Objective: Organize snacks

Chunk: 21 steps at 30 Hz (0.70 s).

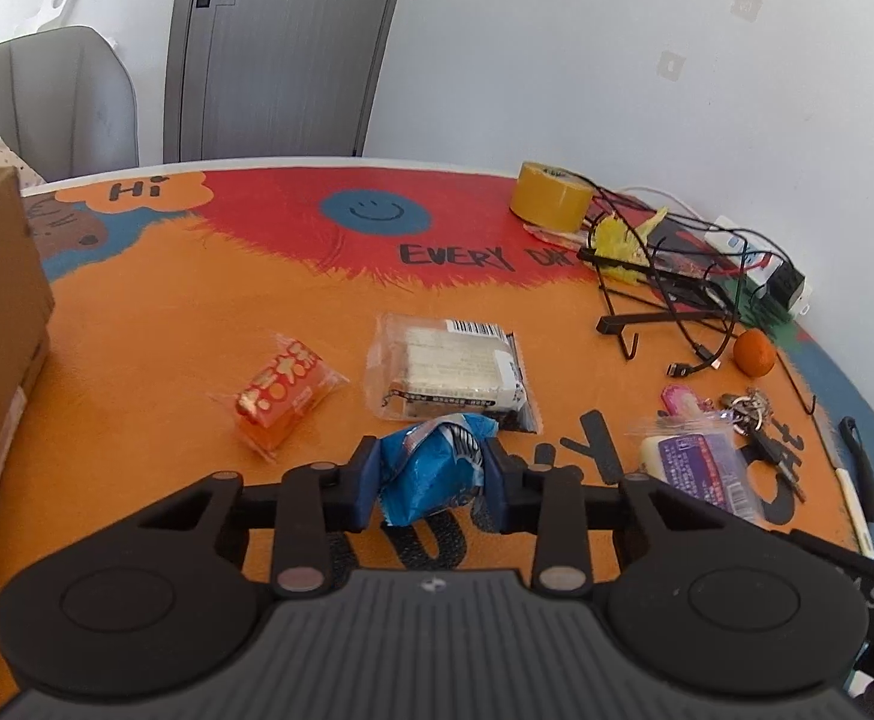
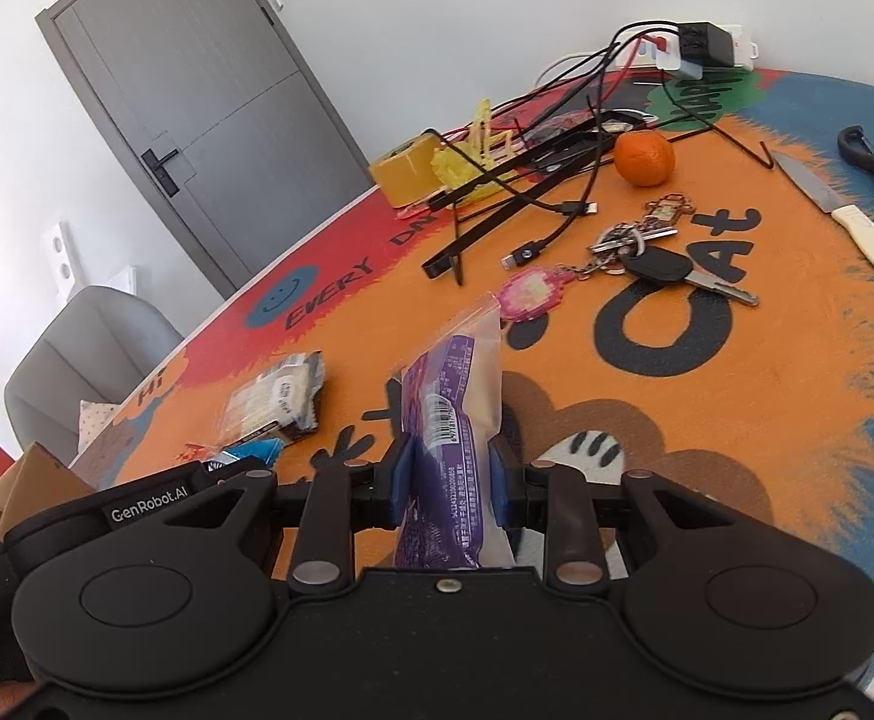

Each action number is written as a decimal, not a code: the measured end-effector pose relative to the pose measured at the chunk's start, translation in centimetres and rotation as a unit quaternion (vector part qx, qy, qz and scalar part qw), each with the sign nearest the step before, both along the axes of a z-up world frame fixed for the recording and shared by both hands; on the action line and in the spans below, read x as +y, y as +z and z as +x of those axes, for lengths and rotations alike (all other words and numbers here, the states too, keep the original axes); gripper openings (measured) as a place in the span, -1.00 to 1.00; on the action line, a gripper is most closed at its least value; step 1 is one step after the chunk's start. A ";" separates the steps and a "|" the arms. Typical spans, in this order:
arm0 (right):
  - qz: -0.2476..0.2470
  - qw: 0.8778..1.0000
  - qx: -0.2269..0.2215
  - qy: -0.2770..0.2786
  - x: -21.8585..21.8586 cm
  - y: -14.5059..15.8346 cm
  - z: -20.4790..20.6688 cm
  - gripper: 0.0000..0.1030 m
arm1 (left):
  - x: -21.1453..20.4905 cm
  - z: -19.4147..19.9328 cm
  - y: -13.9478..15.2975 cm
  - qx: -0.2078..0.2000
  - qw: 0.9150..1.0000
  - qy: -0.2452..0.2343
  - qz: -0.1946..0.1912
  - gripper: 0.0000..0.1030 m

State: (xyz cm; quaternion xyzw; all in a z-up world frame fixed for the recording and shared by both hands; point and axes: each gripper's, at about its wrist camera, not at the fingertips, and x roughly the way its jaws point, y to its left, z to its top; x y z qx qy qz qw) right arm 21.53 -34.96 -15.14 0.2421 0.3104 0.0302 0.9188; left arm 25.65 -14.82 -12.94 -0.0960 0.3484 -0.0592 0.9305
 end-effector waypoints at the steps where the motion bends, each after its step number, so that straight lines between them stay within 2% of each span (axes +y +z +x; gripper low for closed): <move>1: -0.001 1.000 -0.002 0.002 0.3 0.2 -0.1 -0.47 | 0.3 -0.3 0.3 -0.003 1.000 0.002 -0.003 -0.34; 11: -0.004 0.999 -0.035 0.039 4.1 3.0 -1.1 -0.48 | 4.5 -4.3 5.1 -0.049 0.998 0.030 -0.032 -0.34; 14: -0.001 0.998 -0.045 0.050 5.5 3.9 -1.2 -0.48 | 6.1 -5.4 6.4 -0.065 0.997 0.042 -0.028 -0.33; 21: 0.000 0.994 -0.067 0.082 9.0 6.0 -1.8 -0.48 | 10.1 -7.3 8.0 -0.075 0.994 0.072 -0.034 -0.33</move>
